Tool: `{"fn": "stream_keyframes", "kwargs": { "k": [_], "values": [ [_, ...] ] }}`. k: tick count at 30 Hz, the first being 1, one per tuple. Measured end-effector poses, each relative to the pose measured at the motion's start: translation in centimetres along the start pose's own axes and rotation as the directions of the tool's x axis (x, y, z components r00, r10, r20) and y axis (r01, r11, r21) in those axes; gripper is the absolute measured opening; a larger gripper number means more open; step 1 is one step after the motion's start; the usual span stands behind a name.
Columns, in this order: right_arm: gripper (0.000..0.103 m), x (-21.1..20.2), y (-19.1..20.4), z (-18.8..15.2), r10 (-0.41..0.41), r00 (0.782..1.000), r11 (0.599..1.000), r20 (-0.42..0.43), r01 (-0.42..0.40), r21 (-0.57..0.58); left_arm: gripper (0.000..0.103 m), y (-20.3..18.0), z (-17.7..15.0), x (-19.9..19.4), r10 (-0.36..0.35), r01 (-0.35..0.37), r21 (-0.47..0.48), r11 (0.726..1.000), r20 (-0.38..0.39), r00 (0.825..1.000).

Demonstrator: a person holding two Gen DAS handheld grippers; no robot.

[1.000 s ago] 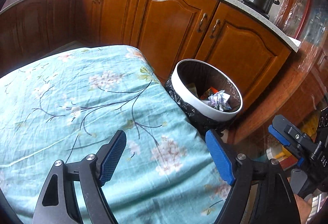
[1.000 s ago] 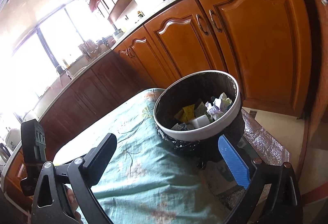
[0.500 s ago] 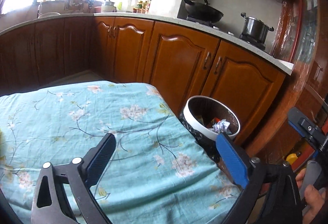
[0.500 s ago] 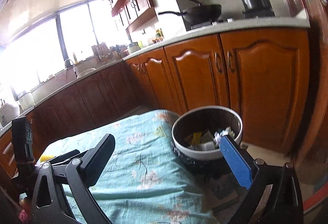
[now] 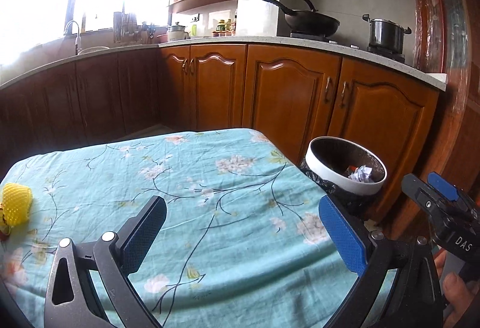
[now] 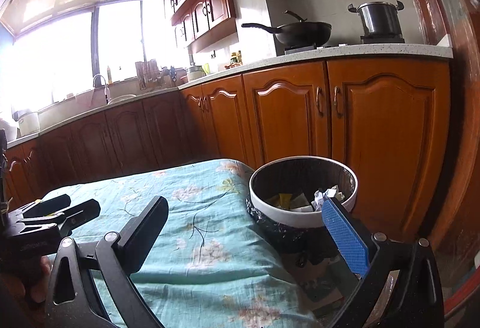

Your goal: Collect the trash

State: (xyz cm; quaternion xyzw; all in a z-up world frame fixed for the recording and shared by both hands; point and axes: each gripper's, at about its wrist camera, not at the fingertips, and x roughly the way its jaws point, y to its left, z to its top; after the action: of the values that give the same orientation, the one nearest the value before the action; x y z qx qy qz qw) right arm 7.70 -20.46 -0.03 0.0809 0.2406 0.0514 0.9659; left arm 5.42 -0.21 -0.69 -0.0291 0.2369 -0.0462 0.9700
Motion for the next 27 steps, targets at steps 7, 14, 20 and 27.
{"fn": "stream_keyframes", "kwargs": {
  "k": [7,14,20,27],
  "values": [
    [0.103,-0.1,0.5,-0.6,0.010,1.000,1.000,-0.018,-0.010,0.002,0.102,0.0,0.1,-0.4,0.020,-0.020,0.027,0.999,0.009,1.000],
    [0.103,0.0,0.1,-0.9,0.010,1.000,1.000,-0.028,-0.010,0.027,0.102,0.5,-0.2,-0.4,0.025,-0.026,0.051,0.998,0.018,1.000],
    [0.103,-0.1,0.3,-0.9,0.009,1.000,1.000,-0.025,-0.008,0.023,0.102,1.1,-0.3,-0.3,0.034,-0.035,0.044,0.998,0.028,0.999],
    [0.103,0.1,0.2,-1.1,0.013,0.999,1.000,-0.032,-0.013,0.025,0.102,1.5,-0.3,0.0,0.045,-0.047,0.047,0.998,0.029,0.999]
  ]
}}
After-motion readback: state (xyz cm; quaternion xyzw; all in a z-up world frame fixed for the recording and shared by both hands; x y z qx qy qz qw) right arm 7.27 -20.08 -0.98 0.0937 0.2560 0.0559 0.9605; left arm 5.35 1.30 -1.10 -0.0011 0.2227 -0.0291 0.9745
